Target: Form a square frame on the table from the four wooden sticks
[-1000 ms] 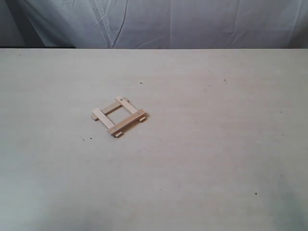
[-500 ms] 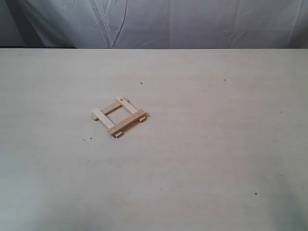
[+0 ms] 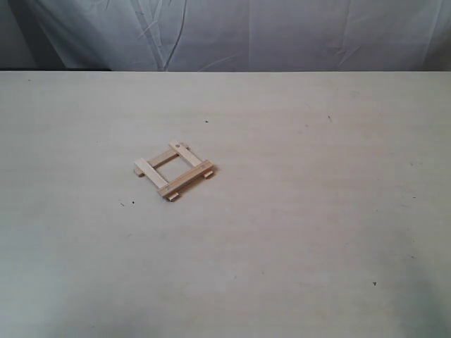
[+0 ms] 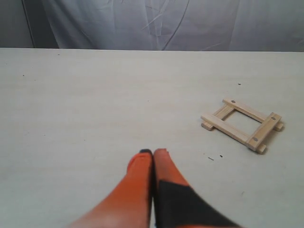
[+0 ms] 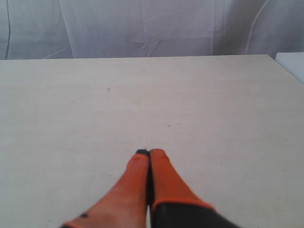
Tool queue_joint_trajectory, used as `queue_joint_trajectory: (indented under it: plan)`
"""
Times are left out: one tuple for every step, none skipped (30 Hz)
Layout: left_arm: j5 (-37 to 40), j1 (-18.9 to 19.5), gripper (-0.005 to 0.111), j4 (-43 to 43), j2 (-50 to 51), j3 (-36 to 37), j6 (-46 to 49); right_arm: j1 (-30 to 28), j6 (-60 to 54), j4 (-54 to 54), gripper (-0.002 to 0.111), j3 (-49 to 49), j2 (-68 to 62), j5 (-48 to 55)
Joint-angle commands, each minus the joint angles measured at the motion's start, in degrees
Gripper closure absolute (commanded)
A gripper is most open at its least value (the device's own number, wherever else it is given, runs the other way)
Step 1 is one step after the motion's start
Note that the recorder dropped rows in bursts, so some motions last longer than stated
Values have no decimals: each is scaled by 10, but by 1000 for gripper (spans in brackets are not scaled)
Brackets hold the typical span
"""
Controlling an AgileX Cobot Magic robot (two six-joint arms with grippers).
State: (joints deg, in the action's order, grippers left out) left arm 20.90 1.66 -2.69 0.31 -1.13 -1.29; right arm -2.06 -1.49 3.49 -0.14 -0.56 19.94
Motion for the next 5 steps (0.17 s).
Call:
queue_joint_trajectory:
  plan:
    - [-2,0,107,0,-3,1,-1,-2,0,1,109,1,3,-8]
    - [-2,0,107,0,-3,1,-1,-2,0,1,109,1,3,-8]
    - [-2,0,107,0,-3,1,-1,-2,0,1,109,1,3,-8]
    - [-2,0,107,0,-3,1,-1,-2,0,1,109,1,3,-8]
    - [-2,0,107,0,-3,1,-1,-2,0,1,109,1,3,-8]
